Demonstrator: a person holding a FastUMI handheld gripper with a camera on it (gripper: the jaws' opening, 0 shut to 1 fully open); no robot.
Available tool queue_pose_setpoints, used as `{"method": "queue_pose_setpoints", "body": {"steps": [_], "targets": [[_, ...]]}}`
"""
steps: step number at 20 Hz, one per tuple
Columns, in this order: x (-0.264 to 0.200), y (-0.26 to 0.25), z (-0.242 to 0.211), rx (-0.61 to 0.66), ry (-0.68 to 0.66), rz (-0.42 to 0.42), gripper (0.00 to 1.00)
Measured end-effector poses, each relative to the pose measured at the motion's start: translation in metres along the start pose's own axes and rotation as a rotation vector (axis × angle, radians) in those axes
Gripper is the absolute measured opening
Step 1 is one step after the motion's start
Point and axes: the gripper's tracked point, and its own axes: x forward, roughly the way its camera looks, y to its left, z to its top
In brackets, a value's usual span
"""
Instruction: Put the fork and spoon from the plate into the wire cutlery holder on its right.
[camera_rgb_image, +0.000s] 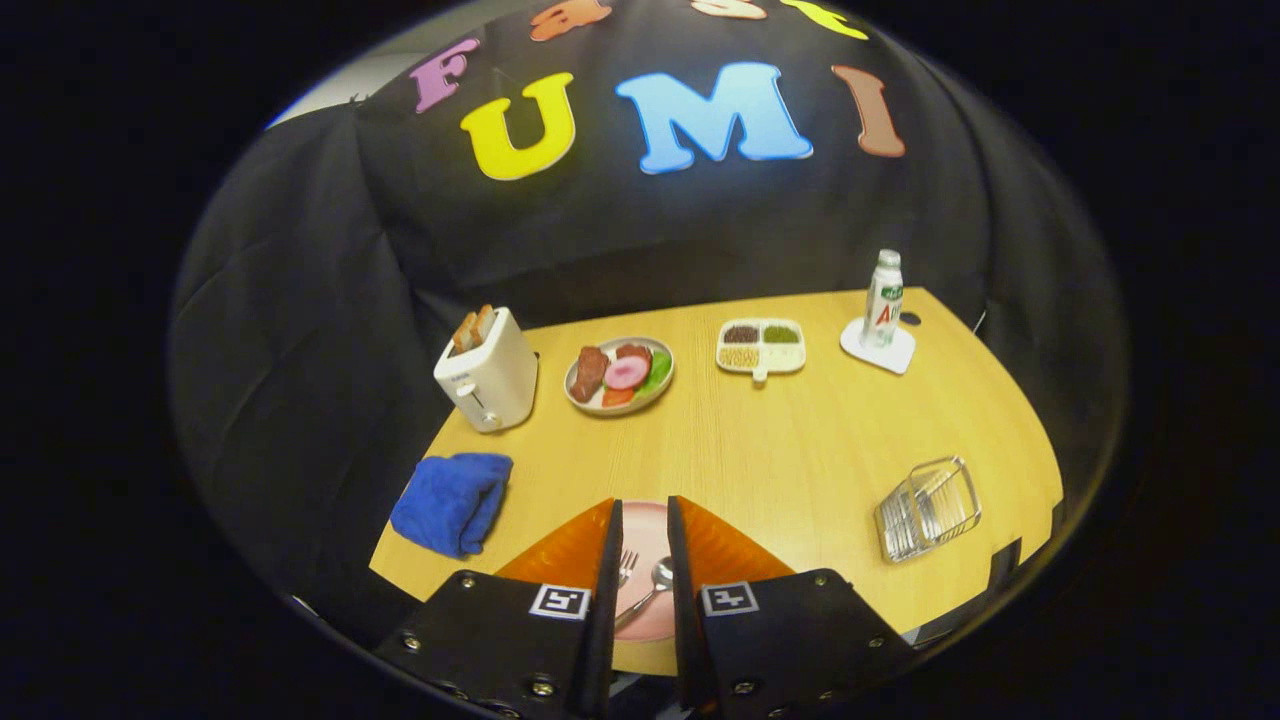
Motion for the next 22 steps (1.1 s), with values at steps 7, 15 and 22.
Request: {"method": "queue_pose_setpoints", "body": {"steps": [7, 15, 22], "targets": [[0.047, -0.006, -0.084, 0.124, 0.273, -0.026, 0.3], [0.078, 0.003, -0.149, 0.326, 0.494, -0.053, 0.3], [0.094, 0.013, -0.169, 0.376, 0.583, -0.064, 0.3]]}}
